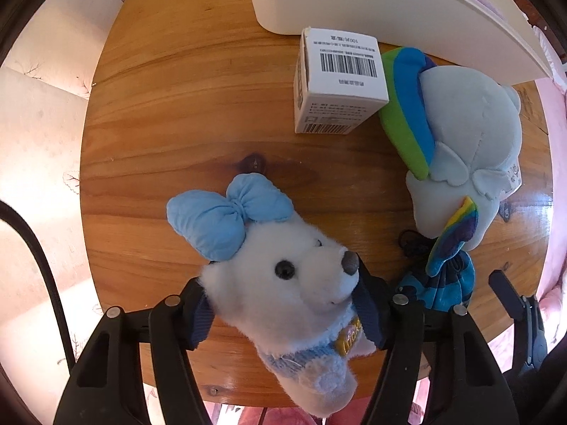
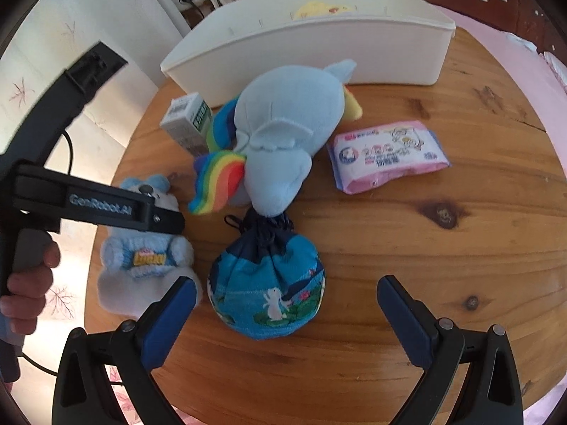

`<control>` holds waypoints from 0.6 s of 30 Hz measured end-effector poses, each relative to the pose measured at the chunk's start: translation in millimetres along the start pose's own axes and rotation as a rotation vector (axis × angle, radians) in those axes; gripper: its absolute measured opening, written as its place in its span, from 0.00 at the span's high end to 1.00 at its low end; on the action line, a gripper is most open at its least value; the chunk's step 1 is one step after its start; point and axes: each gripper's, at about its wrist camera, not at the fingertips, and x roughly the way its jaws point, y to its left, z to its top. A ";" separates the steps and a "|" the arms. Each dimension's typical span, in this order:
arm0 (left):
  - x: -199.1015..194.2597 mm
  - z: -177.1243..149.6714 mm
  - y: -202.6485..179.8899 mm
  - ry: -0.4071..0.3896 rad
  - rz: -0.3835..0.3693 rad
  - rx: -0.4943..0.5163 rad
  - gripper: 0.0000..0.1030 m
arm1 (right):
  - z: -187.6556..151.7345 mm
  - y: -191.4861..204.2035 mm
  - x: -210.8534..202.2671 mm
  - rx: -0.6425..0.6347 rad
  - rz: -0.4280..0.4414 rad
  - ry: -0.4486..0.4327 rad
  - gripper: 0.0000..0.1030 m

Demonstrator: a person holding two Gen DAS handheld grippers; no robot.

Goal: Organize objects
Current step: 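Grasp the white bear with the left tool while the right tool grasps the blue drawstring pouch, then lift the white bear and blue pouch and carry both over the tray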

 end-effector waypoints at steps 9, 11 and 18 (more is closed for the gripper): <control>-10.4 -3.9 7.5 -0.033 0.004 0.045 0.38 | -1.1 9.8 11.3 -0.051 -0.031 0.048 0.01; -12.4 -4.8 8.6 -0.036 0.006 0.057 0.38 | -1.0 12.4 13.6 -0.068 -0.041 0.056 0.03; -16.5 -6.1 15.0 -0.035 0.005 0.089 0.38 | -0.3 10.7 22.5 -0.081 -0.068 0.099 0.05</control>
